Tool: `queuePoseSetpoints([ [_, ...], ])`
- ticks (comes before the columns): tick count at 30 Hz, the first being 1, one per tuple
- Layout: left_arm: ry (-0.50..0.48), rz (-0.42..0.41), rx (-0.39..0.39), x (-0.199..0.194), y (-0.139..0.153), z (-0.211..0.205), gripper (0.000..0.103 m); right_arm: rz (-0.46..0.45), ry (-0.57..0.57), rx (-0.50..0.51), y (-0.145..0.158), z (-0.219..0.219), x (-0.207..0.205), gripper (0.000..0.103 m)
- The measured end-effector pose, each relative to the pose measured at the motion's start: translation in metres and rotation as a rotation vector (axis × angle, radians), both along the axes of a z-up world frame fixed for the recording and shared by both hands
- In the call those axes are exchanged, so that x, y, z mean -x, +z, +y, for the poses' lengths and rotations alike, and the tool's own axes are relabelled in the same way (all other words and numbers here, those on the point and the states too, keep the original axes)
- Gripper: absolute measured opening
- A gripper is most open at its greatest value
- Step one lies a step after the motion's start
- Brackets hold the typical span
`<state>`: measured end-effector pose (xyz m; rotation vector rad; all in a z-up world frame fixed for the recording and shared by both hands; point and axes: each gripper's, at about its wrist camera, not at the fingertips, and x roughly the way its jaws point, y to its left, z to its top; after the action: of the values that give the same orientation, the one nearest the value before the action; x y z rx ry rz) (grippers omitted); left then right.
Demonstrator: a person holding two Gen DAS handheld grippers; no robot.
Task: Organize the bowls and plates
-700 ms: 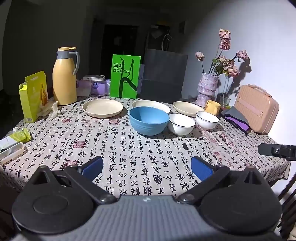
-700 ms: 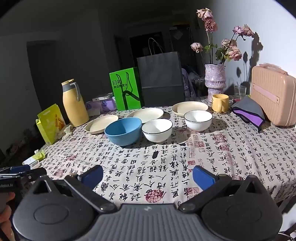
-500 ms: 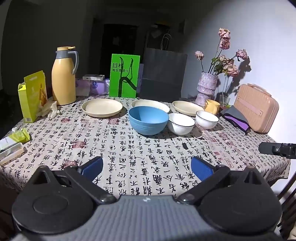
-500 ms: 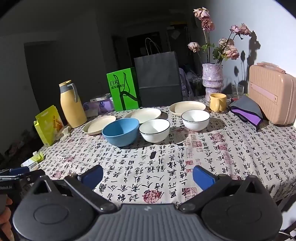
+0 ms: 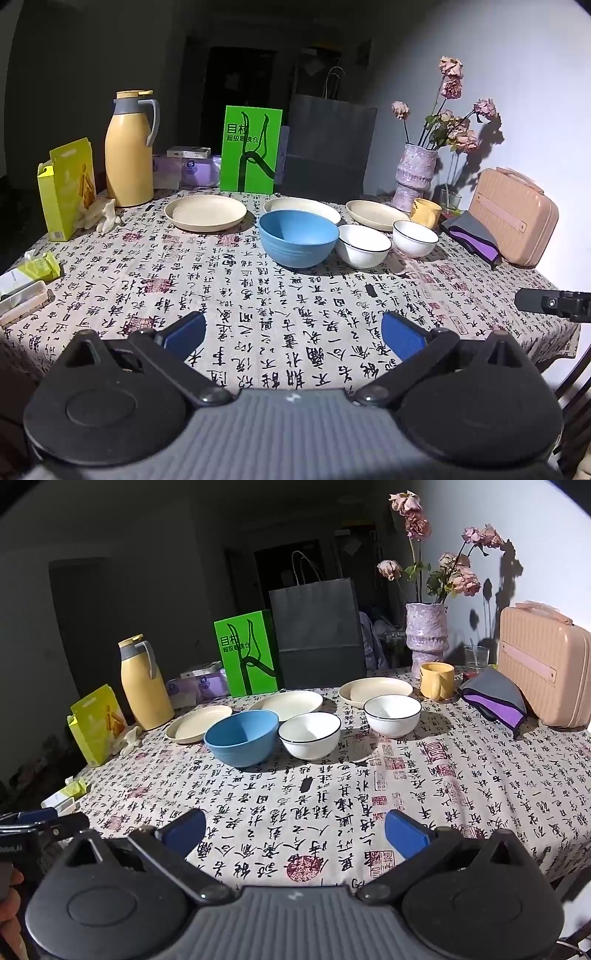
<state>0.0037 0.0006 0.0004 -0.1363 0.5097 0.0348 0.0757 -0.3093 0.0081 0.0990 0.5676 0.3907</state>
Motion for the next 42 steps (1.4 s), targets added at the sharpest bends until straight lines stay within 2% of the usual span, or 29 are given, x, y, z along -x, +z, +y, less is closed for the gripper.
queuePoseSetpoints([
  [42,-0.006,-0.027,-0.008,0.0027,0.0020,-0.0054,0.103,-0.009,0.022,0.007,-0.0008,0.0027,0.0011,0.103],
])
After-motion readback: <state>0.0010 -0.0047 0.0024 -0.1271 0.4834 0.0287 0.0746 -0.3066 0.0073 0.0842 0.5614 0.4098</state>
